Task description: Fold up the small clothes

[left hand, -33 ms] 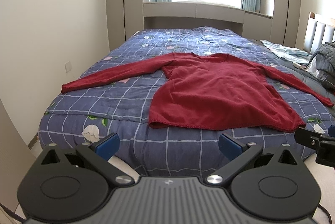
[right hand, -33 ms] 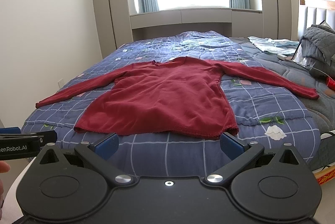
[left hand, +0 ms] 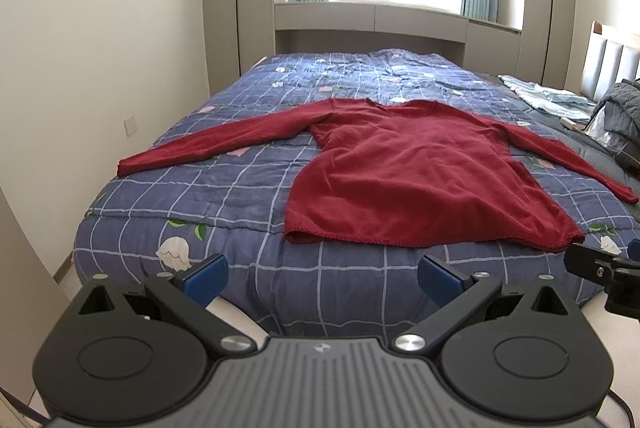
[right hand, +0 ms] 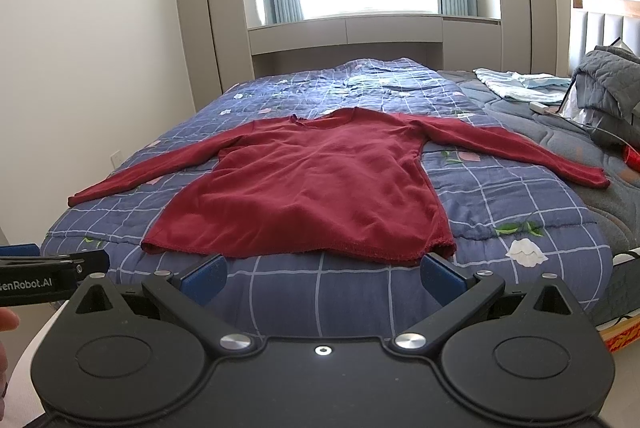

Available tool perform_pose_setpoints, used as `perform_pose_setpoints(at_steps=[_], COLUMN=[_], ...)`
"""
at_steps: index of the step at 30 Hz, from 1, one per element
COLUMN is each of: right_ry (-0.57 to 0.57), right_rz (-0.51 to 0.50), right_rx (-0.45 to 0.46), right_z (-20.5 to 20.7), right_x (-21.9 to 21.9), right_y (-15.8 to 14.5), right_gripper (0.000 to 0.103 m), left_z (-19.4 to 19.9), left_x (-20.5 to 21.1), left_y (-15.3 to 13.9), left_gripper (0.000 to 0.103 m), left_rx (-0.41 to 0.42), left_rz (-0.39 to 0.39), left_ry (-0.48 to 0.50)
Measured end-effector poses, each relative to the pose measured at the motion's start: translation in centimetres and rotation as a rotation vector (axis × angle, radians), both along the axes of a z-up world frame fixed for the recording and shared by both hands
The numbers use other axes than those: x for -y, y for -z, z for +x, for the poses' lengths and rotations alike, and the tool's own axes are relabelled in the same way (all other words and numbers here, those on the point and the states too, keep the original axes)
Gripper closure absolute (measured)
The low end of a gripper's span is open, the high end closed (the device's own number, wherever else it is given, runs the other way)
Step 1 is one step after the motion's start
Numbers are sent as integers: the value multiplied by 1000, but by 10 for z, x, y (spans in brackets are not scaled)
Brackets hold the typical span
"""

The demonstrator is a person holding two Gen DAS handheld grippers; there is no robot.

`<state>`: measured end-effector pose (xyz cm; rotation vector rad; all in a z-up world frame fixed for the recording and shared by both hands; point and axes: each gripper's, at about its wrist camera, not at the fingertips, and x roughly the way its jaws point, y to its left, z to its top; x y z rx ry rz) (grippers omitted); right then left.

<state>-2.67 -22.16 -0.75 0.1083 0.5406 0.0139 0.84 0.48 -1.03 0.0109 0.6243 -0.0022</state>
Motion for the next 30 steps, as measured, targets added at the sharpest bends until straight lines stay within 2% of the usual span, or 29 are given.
perform_pose_setpoints(at_steps=[7, 19, 30], right_ry=[4, 112, 171], right_rz=[14, -134, -120], right_rx=[-57, -52, -95], right_z=[21, 111, 199], right_x=[12, 48, 100], right_y=[0, -16, 6], right_gripper=[0, 0, 0], left_z=[37, 150, 251], left_x=[5, 41, 82], left_y=[1, -9, -4], left_gripper=[0, 0, 0], left_rx=[-78, -103, -129], left_rz=[-4, 59, 118], left_ry=[43, 74, 67])
